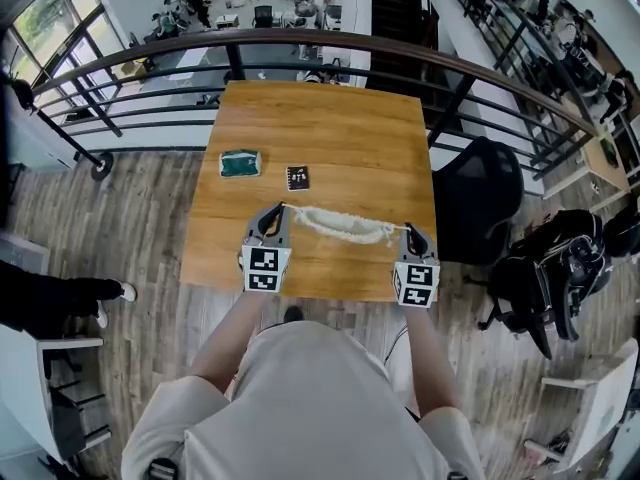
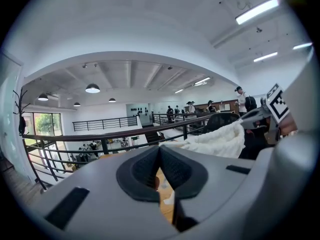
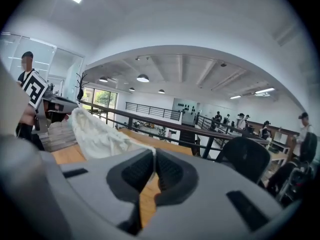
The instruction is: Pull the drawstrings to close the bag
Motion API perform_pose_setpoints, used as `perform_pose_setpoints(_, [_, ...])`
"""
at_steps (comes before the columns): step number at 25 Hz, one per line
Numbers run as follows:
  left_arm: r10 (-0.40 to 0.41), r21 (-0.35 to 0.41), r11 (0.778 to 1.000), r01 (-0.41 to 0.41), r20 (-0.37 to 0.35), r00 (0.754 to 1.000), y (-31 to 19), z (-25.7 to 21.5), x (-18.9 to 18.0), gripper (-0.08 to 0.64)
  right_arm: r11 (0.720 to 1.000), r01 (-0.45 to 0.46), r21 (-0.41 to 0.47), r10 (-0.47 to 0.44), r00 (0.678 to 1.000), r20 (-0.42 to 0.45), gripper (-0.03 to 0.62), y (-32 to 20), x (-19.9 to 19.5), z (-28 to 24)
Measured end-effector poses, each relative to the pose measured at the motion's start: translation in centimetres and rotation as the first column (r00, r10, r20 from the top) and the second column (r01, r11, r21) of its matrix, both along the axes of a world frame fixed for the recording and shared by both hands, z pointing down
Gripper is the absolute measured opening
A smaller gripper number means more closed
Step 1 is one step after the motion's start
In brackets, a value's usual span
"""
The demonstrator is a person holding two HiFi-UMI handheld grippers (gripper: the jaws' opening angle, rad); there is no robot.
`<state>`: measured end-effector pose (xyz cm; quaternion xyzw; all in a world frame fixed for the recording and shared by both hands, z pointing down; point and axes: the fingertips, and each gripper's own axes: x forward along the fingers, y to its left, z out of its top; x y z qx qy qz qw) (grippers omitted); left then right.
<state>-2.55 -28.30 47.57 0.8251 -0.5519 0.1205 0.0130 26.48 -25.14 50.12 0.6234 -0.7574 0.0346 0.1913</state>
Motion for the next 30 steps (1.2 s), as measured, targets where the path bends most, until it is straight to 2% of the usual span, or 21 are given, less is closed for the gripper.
perform_pose_setpoints(10, [-0.02,0.028,0.999,0.021,-0.029,0.999,-0.6,-1.8,-2.0,-0.006,0.995,-0.094,0.023,0.094,0.995,0.02,0.003,-0.4,1.5,-1.5])
perform_pose_setpoints(20, [-0.072,0.025,0.997,0.073,-0.071,0.995,-2.0,-2.0,-3.7,-0.006,0.984,-0.177,0.032,0.178,0.984,-0.026,0.003,-0.5,3.8,-1.3])
perform_pose_setpoints(25, [-0.094,0.022,0.995,0.095,-0.06,0.994,-2.5,-1.4,-4.0,-0.006,0.98,-0.196,0.029,0.198,0.978,-0.064,0.003,-0.6,4.8,-0.9])
perform_pose_setpoints(30, [-0.149,0.029,0.988,0.151,-0.041,0.988,-2.7,-1.1,-5.4,-0.006,0.971,-0.236,0.031,0.238,0.97,-0.058,0.003,-0.1,5.7,-0.8])
